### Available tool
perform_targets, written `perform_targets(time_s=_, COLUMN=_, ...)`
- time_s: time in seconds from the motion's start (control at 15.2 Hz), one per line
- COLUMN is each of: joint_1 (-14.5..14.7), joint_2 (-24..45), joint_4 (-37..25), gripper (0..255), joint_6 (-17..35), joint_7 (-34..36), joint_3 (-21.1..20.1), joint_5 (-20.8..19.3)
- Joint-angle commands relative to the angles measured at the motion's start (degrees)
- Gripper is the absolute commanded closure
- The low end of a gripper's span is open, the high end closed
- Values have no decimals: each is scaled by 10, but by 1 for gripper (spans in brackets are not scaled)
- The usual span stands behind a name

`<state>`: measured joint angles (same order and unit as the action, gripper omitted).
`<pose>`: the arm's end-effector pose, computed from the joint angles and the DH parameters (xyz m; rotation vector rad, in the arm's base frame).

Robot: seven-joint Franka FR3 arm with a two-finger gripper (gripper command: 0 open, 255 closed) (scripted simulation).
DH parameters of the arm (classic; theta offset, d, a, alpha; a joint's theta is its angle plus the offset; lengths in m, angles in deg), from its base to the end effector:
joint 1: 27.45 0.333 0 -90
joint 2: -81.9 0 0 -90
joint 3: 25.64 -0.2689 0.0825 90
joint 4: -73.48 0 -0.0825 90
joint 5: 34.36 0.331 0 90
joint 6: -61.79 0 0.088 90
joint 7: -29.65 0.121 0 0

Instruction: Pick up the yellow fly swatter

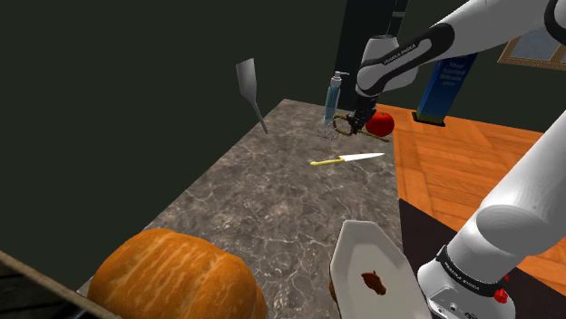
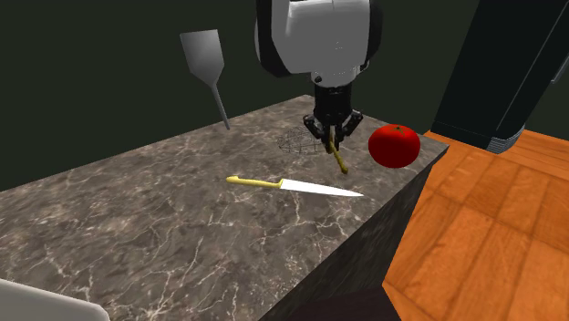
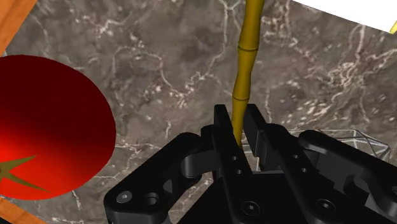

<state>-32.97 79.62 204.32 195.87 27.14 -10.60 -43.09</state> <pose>0.4494 -0.1728 0.3507 3.0013 -0.3231 0.1097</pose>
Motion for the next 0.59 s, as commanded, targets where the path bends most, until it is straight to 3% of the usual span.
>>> perform_targets(time_s=0.0, joint_1=0, joint_2=-9, joint_4=-8, gripper=255, joint_6=-17, joint_7=-1, joint_3=0, joint_5=-1)
perform_targets(time_s=0.53, joint_1=1, joint_2=-32, joint_4=-33, gripper=255, joint_6=-65, joint_7=-3, joint_3=-2, joint_5=-3)
